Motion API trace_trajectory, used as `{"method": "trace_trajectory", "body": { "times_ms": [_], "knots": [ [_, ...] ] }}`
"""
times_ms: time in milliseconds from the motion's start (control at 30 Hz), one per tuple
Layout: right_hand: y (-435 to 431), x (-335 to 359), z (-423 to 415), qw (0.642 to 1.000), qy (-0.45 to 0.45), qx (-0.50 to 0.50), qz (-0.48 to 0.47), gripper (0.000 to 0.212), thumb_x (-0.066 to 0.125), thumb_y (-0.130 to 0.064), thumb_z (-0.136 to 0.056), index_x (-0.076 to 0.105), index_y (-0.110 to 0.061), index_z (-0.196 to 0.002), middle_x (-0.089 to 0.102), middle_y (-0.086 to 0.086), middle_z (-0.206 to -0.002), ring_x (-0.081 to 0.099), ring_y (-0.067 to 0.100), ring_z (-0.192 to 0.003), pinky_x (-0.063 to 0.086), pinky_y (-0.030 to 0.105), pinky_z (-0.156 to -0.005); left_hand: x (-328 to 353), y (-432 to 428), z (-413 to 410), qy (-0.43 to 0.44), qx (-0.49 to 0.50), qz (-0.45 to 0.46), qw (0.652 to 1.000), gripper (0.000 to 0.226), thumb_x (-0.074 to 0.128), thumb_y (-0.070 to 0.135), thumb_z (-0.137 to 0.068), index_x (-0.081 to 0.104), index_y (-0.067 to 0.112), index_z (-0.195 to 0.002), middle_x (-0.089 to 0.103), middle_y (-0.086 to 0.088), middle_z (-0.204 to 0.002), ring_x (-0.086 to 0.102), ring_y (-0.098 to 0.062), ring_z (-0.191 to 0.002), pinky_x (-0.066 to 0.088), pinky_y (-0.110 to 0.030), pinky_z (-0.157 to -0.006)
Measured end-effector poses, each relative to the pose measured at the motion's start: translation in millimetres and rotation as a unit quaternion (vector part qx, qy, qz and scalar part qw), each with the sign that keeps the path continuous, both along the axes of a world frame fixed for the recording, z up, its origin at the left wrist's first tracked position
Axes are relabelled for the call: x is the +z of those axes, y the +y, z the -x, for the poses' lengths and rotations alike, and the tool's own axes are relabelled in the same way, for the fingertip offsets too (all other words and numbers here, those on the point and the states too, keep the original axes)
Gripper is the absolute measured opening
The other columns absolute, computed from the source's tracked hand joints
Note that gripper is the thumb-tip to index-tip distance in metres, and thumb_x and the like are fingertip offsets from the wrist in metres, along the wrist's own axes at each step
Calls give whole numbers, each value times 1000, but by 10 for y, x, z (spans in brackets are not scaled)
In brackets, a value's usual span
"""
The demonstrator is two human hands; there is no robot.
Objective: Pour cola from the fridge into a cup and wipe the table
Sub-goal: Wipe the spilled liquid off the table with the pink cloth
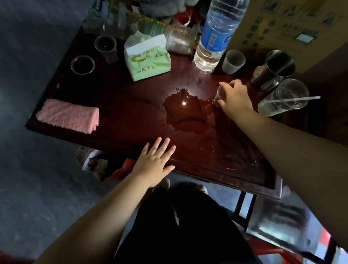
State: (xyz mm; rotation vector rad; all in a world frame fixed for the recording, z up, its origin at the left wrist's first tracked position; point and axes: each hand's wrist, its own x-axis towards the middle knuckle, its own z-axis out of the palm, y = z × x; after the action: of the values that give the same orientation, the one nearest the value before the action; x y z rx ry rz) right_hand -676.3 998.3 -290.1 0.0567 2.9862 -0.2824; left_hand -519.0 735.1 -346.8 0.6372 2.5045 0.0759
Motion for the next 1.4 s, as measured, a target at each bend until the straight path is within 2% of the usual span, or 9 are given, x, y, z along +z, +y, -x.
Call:
{"method": "trace_trajectory", "body": {
  "times_ms": [167, 400, 733, 1067, 1267, 1400],
  "knots": [
    [134, 105, -60, 1000, 9, -3, 27, 59, 66, -20, -84, 45, -17, -138, 39, 15, -131, 36, 33, -121, 44, 45, -96, 9, 5, 11, -7, -2, 4, 1000, 68, 24, 55, -100, -5, 26, -154, -18, -3, -160, -18, -24, -148, -3, -46, -119],
    [545, 324, -467, 997, 9, -40, 60, 61, 67, -21, -83, 43, -19, -140, 37, 13, -132, 35, 31, -124, 35, 40, -103, 33, 5, 14, -13, -6, 2, 1000, 71, 26, 56, -99, -6, 26, -154, -20, -4, -160, -18, -25, -147, -4, -45, -118],
    [1029, 354, -1122, 996, -25, -80, 34, 62, 67, -23, -83, 43, -26, -139, 36, 6, -137, 32, 28, -127, 40, 40, -97, 25, 21, 22, -9, -14, 22, 1000, 71, 25, 57, -99, -7, 25, -154, -21, -4, -160, -18, -24, -147, -1, -45, -119],
    [1152, 203, -1171, 992, -26, -118, 30, 64, 69, -22, -81, 43, -22, -140, 39, 12, -132, 35, 34, -125, 40, 42, -98, 22, 16, 23, -13, -15, 21, 1000, 71, 26, 56, -99, -7, 25, -154, -21, -4, -160, -18, -25, -147, -1, -45, -119],
    [1133, 155, -1177, 991, -48, -120, 18, 65, 67, -24, -84, 38, -25, -142, 35, 8, -139, 32, 29, -128, 44, 43, -89, 43, 22, 28, -13, -20, 33, 999, 71, 24, 56, -99, -9, 25, -154, -23, -5, -159, -19, -25, -147, -1, -45, -119],
    [1145, 119, -1202, 992, -56, -113, 11, 66, 65, -23, -85, 35, -24, -144, 34, 8, -142, 31, 28, -130, 43, 43, -94, 44, 31, 25, -13, -19, 33, 999, 71, 25, 56, -99, -8, 25, -154, -22, -5, -159, -18, -25, -147, -1, -45, -119]
  ]
}}
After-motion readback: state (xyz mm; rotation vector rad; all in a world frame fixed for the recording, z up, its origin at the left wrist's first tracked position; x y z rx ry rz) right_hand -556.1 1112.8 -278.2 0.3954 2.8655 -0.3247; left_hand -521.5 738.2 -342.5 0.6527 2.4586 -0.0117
